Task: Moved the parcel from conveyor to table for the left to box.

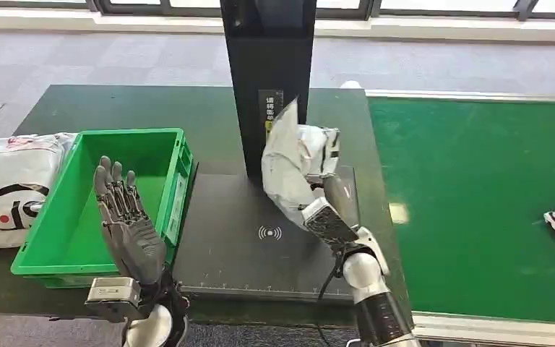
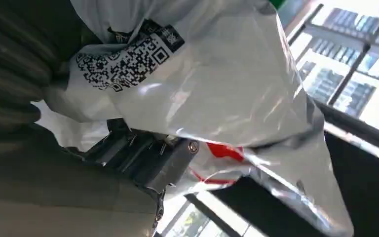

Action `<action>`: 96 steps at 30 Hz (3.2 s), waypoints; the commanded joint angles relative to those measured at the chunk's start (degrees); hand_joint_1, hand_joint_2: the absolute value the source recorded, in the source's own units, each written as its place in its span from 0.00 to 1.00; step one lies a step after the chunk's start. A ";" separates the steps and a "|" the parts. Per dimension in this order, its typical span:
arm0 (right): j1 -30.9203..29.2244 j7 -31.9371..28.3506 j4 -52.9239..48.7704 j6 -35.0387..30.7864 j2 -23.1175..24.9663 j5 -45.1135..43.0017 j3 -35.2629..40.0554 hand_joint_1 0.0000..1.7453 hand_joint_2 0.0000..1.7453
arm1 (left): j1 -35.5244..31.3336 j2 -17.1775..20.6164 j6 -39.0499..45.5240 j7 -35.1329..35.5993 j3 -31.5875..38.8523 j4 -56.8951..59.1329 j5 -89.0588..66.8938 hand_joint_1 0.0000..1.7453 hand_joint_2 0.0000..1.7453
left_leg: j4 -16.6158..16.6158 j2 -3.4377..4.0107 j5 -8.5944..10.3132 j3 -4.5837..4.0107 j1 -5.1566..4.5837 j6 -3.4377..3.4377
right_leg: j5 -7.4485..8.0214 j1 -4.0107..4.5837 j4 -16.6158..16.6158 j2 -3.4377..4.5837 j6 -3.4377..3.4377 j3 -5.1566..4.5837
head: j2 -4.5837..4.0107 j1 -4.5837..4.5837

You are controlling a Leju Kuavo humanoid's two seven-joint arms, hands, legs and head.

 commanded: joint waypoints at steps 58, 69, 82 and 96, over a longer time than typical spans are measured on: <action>-6.42 9.11 16.70 2.62 -6.79 5.26 8.81 0.00 0.00 | -0.85 1.31 -4.42 1.90 1.02 4.09 5.84 0.00 0.00 | -0.14 0.00 -0.03 0.19 -0.05 0.02 | -0.02 -0.03 -0.19 0.02 -0.01 0.15 | 0.00 0.00; -6.32 7.23 14.17 1.26 -7.36 4.52 7.15 0.00 0.00 | 0.06 1.55 -4.34 2.02 1.79 3.36 4.64 0.00 0.00 | -0.08 0.08 -0.04 0.11 -0.04 0.02 | 0.00 -0.02 -0.15 0.10 -0.01 0.06 | 0.00 0.00; 0.09 -5.17 -5.18 13.32 -6.37 -17.64 0.76 0.00 1.00 | -2.38 1.06 -3.76 0.18 1.50 5.44 3.54 0.00 0.00 | -0.05 -0.05 -0.04 0.08 -0.02 0.02 | -0.03 0.00 -0.14 -0.03 -0.01 0.05 | 0.00 0.00; -6.48 -5.98 3.13 17.77 -5.30 -21.67 0.33 0.00 1.00 | -3.70 0.90 -2.67 0.33 1.84 5.72 3.49 0.00 0.00 | -0.05 0.16 -0.08 0.09 -0.05 0.04 | 0.02 -0.02 -0.12 0.17 -0.01 0.00 | 0.00 0.00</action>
